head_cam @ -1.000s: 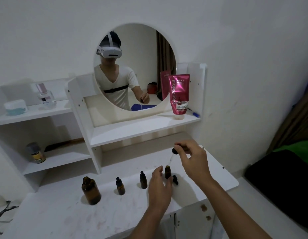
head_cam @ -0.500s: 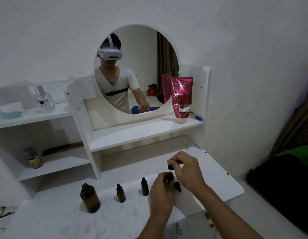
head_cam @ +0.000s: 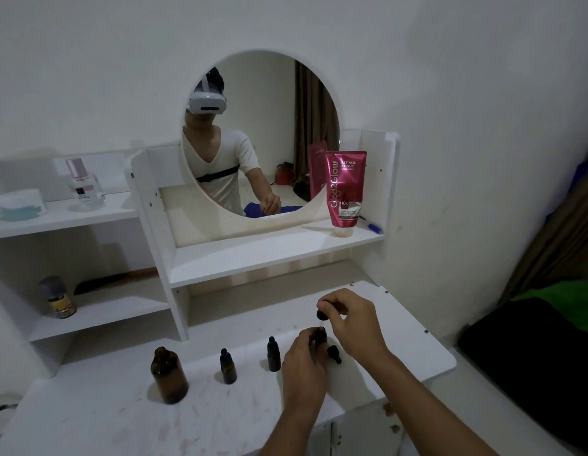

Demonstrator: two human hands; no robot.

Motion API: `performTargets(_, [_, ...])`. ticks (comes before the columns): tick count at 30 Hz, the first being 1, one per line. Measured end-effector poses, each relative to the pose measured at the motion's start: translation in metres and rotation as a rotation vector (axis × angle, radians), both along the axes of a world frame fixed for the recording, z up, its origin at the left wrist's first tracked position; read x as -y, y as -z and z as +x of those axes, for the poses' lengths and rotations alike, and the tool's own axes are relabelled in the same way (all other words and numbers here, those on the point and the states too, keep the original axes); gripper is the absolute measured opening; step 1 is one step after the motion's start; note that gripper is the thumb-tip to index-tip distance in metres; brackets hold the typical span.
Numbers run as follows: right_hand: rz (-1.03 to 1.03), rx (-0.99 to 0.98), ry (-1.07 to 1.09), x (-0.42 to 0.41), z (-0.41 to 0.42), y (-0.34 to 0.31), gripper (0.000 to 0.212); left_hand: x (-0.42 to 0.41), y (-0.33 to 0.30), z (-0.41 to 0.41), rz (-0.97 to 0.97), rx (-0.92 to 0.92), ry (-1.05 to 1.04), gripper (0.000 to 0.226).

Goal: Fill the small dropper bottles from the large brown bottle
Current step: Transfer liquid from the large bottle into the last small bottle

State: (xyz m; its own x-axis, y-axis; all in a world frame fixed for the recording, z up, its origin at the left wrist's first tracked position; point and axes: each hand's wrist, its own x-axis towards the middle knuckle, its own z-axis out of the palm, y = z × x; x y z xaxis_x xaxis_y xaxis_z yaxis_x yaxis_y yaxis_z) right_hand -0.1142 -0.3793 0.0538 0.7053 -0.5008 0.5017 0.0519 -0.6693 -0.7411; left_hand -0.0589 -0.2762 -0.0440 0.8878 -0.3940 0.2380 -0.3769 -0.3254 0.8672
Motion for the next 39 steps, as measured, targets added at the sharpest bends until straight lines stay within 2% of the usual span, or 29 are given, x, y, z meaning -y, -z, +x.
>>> performTargets(5, [-0.021, 0.07, 0.001, -0.007, -0.008, -0.02, 0.007, -0.008, 0.0, -0.006, 0.031, -0.042, -0.025, 0.046])
performTargets(12, [-0.134, 0.199, 0.021, -0.031, -0.015, -0.052, 0.006, -0.05, -0.012, -0.024, 0.02, -0.094, 0.084, 0.041])
performTargets(17, [-0.073, 0.228, -0.106, -0.078, -0.006, -0.063, 0.009, -0.113, -0.022, -0.024, -0.03, -0.149, 0.126, 0.028])
performTargets(20, [0.01, 0.226, -0.177, -0.11, 0.009, -0.063, 0.01, -0.158, -0.026, -0.013, -0.043, -0.101, 0.035, 0.022])
performTargets(24, [0.108, 0.221, -0.255, -0.148, 0.032, -0.06, 0.012, -0.208, -0.024, 0.008, -0.052, -0.012, -0.191, 0.023])
performTargets(27, [0.188, 0.198, -0.29, -0.168, 0.048, -0.06, 0.014, -0.226, -0.021, 0.022, -0.069, 0.065, -0.362, 0.037])
performTargets(30, [0.229, 0.18, -0.312, -0.183, 0.06, -0.062, 0.014, -0.234, -0.021, 0.037, -0.128, 0.056, -0.485, 0.054])
performTargets(34, [0.239, 0.185, -0.327, -0.195, 0.074, -0.063, 0.013, -0.235, -0.018, 0.053, -0.153, -0.008, -0.475, 0.067])
performTargets(39, [0.187, 0.18, -0.337, -0.201, 0.086, -0.058, 0.011, -0.235, -0.016, 0.056, -0.16, -0.076, -0.396, 0.048])
